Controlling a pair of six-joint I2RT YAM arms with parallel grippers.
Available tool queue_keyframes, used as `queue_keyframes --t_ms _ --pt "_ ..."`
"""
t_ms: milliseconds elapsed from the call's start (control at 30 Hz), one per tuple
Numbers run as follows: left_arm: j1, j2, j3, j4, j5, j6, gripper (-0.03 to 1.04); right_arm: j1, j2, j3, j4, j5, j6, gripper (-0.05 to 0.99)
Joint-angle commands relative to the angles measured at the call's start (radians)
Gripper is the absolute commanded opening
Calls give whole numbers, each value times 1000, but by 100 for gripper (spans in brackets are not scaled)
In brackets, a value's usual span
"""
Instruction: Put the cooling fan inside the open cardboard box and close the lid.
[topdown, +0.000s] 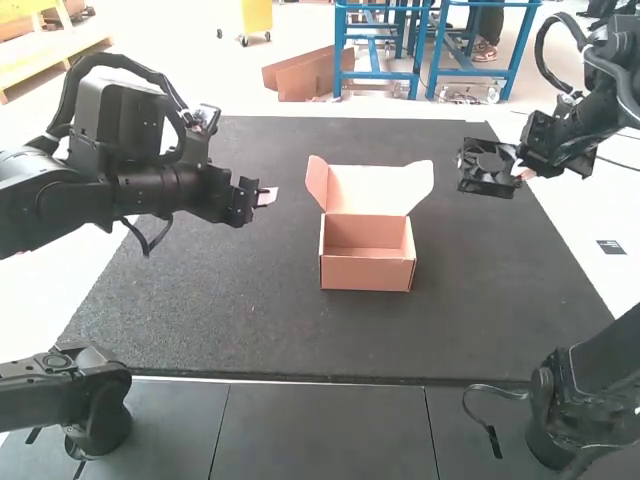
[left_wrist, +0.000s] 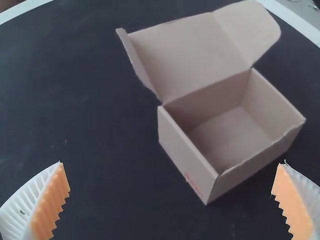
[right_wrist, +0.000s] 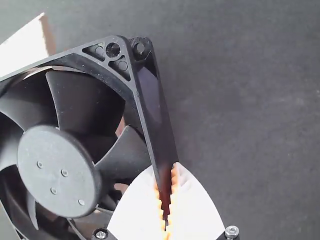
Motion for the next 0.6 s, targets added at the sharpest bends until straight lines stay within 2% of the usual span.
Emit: queue_keyframes --t_ms 0,300,567 --pt "15 2 -8 9 5 -10 96 76 -51 -3 -9 -38 111 -2" --pt "15 -1 -18 14 5 -7 96 320 -75 -4 -1 -3 222 -2" --pt "10 -5 -14 5 5 2 96 433 -28 -44 36 32 245 -2"
